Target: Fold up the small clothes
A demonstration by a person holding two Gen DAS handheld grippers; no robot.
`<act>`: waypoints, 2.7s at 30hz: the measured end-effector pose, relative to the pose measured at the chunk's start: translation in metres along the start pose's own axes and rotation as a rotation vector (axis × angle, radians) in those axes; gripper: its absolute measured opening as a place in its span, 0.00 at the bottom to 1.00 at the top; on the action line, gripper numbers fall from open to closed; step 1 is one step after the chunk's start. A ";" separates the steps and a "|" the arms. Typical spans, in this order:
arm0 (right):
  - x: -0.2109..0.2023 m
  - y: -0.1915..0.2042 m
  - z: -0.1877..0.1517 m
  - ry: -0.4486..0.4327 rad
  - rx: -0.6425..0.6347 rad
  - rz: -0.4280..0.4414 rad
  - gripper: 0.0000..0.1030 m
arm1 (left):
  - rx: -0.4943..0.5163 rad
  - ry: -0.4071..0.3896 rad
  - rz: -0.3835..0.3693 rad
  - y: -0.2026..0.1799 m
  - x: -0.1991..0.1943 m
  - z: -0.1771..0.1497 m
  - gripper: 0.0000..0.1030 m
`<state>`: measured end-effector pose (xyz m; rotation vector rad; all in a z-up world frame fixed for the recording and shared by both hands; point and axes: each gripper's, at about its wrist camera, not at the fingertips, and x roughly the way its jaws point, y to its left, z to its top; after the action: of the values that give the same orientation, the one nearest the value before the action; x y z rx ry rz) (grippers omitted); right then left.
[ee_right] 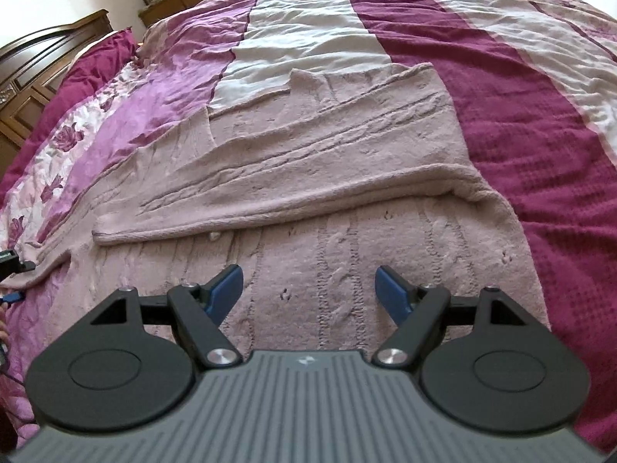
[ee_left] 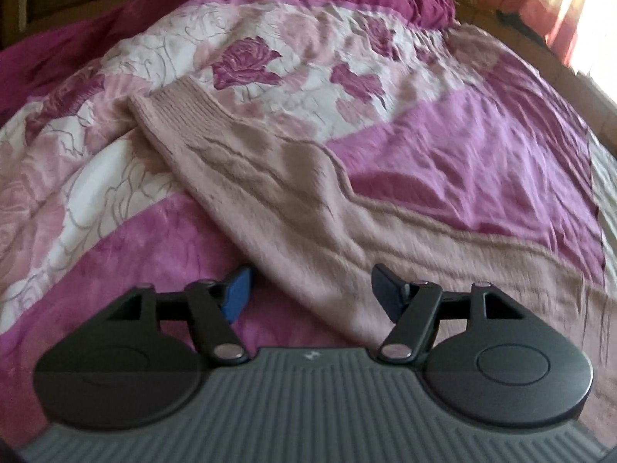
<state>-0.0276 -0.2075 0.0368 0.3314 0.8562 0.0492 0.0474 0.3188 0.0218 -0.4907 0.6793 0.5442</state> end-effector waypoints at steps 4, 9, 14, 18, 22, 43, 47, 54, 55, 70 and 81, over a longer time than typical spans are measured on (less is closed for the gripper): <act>-0.003 -0.001 0.001 -0.015 0.005 -0.013 0.79 | -0.027 -0.023 -0.005 0.007 0.016 0.009 0.70; -0.001 -0.005 0.001 -0.009 0.027 -0.035 0.79 | 0.102 -0.059 0.056 -0.003 0.036 0.012 0.74; 0.001 -0.005 0.000 -0.015 0.028 -0.041 0.79 | 0.132 -0.073 0.091 -0.010 0.037 0.010 0.73; 0.002 -0.005 0.000 -0.017 0.034 -0.043 0.79 | 0.157 -0.073 0.114 -0.014 0.033 0.010 0.59; 0.001 -0.005 0.000 -0.022 0.034 -0.042 0.79 | 0.249 -0.098 0.142 -0.025 0.030 0.007 0.23; -0.013 -0.014 0.003 -0.079 0.077 0.009 0.79 | 0.243 -0.325 -0.167 -0.080 -0.093 0.017 0.13; -0.014 -0.017 0.003 -0.085 0.090 0.010 0.79 | 0.236 -0.318 -0.272 -0.100 -0.110 0.013 0.13; -0.015 -0.019 0.001 -0.089 0.100 0.015 0.79 | 0.307 -0.292 -0.393 -0.146 -0.126 -0.016 0.13; -0.015 -0.019 0.001 -0.090 0.100 0.016 0.79 | 0.319 -0.284 -0.404 -0.153 -0.126 -0.022 0.13; -0.014 -0.022 0.000 -0.089 0.112 0.018 0.79 | 0.504 -0.116 -0.521 -0.218 -0.106 -0.105 0.13; -0.011 -0.026 -0.001 -0.077 0.121 0.015 0.79 | 0.593 0.004 -0.515 -0.224 -0.082 -0.143 0.16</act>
<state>-0.0381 -0.2335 0.0361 0.4511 0.7815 -0.0013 0.0673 0.0419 0.0365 -0.0937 0.6501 -0.1500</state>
